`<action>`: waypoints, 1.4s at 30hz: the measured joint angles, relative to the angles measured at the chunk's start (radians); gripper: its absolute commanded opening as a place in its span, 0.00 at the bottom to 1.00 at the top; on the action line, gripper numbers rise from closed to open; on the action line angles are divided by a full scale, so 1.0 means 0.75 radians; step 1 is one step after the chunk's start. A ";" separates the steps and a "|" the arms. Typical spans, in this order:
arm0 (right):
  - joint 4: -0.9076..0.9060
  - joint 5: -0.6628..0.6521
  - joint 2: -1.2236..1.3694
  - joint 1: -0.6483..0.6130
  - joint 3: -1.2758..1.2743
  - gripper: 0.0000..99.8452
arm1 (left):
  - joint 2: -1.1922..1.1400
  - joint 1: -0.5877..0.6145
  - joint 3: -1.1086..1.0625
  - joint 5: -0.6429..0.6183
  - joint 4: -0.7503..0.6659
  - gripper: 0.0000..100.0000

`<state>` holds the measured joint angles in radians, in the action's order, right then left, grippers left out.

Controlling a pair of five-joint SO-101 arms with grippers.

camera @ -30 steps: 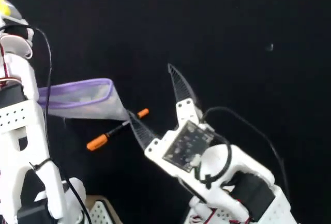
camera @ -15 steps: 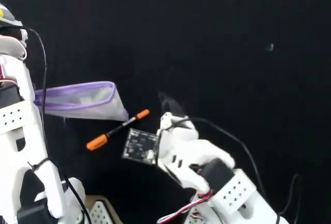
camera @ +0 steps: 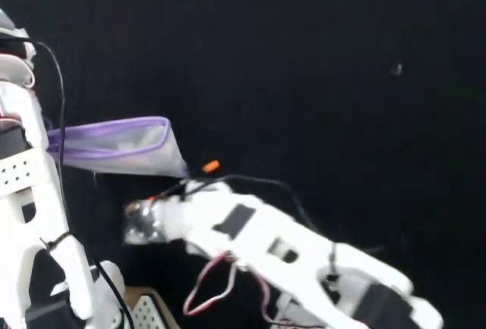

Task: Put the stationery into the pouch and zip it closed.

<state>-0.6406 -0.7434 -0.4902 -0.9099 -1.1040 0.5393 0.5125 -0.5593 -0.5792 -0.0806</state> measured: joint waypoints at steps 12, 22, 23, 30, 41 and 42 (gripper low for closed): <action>0.006 -0.164 0.489 -0.131 0.368 0.41 | 0.000 0.051 0.000 0.004 -0.029 0.03; 0.006 -0.364 0.659 0.100 0.489 0.41 | 0.000 0.068 0.000 0.004 -0.029 0.03; 0.006 -0.389 0.667 0.135 0.489 0.41 | 0.000 0.068 0.000 0.004 -0.029 0.03; -0.006 -0.530 0.804 0.258 0.597 0.28 | 0.000 0.068 0.000 0.004 -0.029 0.03; -0.354 -0.644 1.076 0.299 1.015 0.17 | 0.000 0.068 0.000 0.004 -0.029 0.03; -0.354 -0.644 1.082 0.303 1.021 0.13 | 0.000 0.068 0.000 0.004 -0.029 0.03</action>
<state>-0.9060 -1.2267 0.3214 -0.6828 -0.3383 0.5393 0.5631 -0.5593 -0.5762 -0.1020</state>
